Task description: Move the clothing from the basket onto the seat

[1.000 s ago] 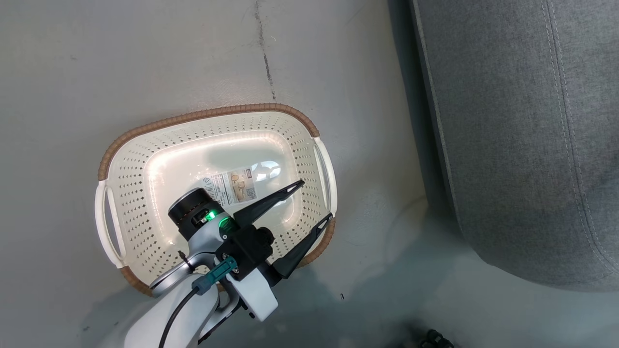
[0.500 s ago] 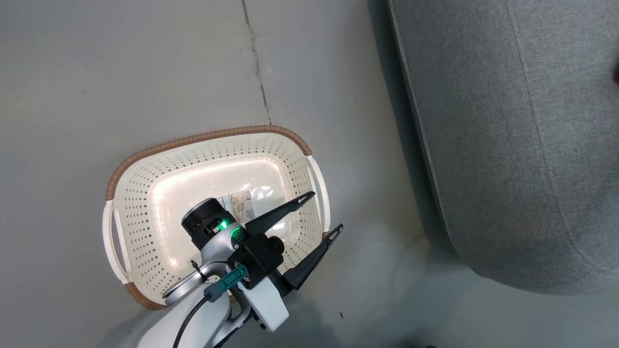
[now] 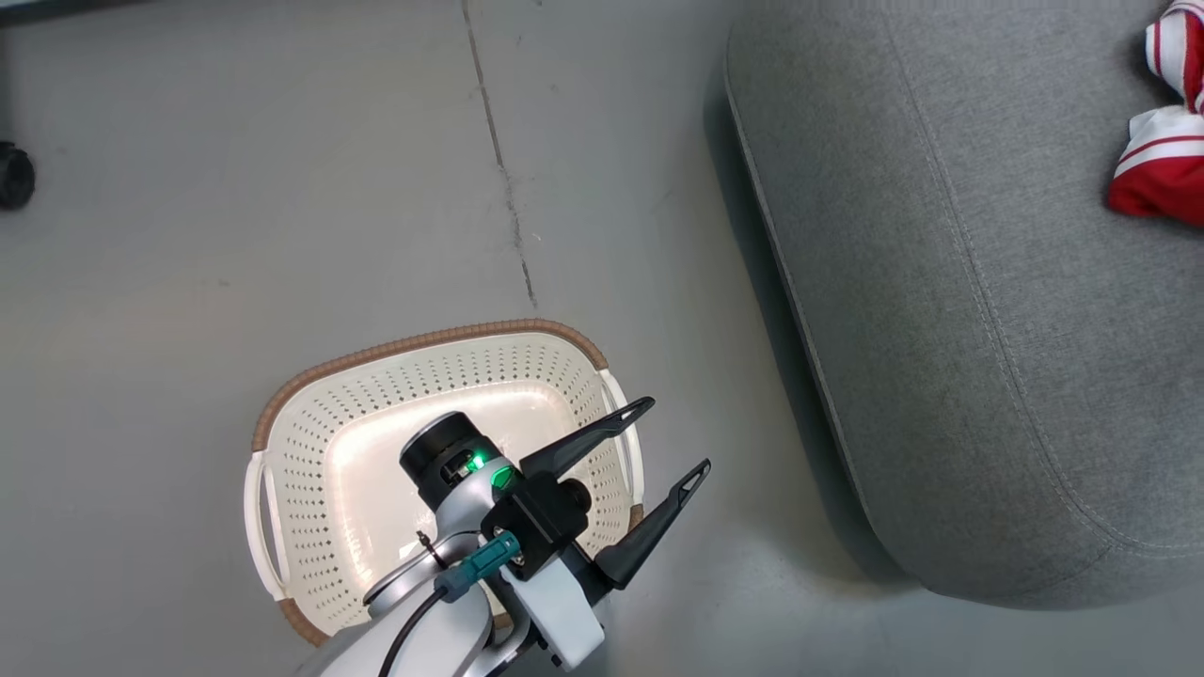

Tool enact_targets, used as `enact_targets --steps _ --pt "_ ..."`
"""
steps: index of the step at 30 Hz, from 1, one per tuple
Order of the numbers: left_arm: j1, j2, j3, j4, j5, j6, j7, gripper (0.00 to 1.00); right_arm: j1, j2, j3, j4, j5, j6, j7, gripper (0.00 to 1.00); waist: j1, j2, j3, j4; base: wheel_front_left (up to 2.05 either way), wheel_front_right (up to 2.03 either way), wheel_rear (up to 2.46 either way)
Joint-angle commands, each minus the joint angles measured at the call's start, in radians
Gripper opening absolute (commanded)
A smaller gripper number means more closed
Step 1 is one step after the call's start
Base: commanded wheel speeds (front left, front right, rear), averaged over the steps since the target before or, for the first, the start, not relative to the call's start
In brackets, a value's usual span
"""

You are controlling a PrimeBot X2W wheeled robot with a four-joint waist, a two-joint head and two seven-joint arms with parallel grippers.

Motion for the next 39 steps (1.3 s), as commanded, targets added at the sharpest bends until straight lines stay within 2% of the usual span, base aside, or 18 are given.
enact_targets --steps 1,10,12,15,18,22,24,26,32,36,39 --pt "0.017 -0.005 0.005 0.004 -0.006 -0.001 0.0 1.0 0.015 -0.005 0.017 0.002 -0.005 0.0 -0.013 1.0 0.0 0.0 -0.034 0.002 0.0 0.0 0.0" --pt "0.058 -0.055 0.019 0.007 -0.019 -0.001 0.0 1.0 0.012 0.011 0.15 -0.046 0.035 0.0 -0.082 1.0 0.0 0.0 -0.133 0.006 0.0 0.0 0.0" --pt "0.078 -0.068 0.029 0.008 -0.016 -0.001 0.0 1.0 0.023 0.026 0.216 -0.095 0.077 0.0 -0.129 1.0 0.0 0.0 -0.166 0.01 0.0 0.0 0.0" --pt "0.09 -0.075 0.04 0.008 -0.017 -0.001 0.0 1.0 0.037 0.032 0.264 -0.146 0.118 0.0 -0.158 1.0 0.0 0.0 -0.188 0.014 0.0 0.0 0.0" --pt "0.11 -0.091 0.062 0.005 -0.019 -0.001 0.0 1.0 0.085 0.031 0.35 -0.266 0.202 0.0 -0.19 1.0 0.0 0.0 -0.219 0.023 0.0 0.0 0.0" --pt "0.134 -0.102 0.091 0.001 -0.015 -0.001 0.0 1.0 0.193 -0.003 0.456 -0.496 0.323 0.0 -0.203 1.0 0.0 0.0 -0.26 0.045 0.0 0.0 0.0" --pt "0.145 -0.111 0.106 -0.001 -0.013 -0.001 0.0 1.0 0.253 -0.032 0.48 -0.647 0.352 0.0 -0.204 1.0 0.0 0.0 -0.28 0.058 0.0 0.0 0.0" --pt "0.159 -0.119 0.122 -0.004 -0.011 -0.001 0.0 1.0 0.336 -0.033 0.472 -0.774 0.374 0.0 -0.203 1.0 0.0 0.0 -0.3 0.073 0.0 0.0 0.0" --pt "0.205 -0.133 0.159 -0.009 -0.013 -0.001 0.0 1.0 0.549 0.023 0.437 -1.068 0.352 0.0 -0.204 1.0 0.0 0.0 -0.364 0.126 0.0 0.0 0.0" --pt "0.238 -0.144 0.205 -0.022 -0.003 -0.001 0.0 1.0 0.677 0.094 0.4 -1.193 0.329 0.0 -0.204 1.0 0.0 0.0 -0.398 0.165 0.0 0.0 0.0" --pt "0.264 -0.153 0.233 -0.028 0.002 -0.001 0.0 1.0 0.76 0.143 0.377 -1.239 0.319 0.0 -0.204 1.0 0.0 0.0 -0.417 0.196 0.0 0.0 0.0"
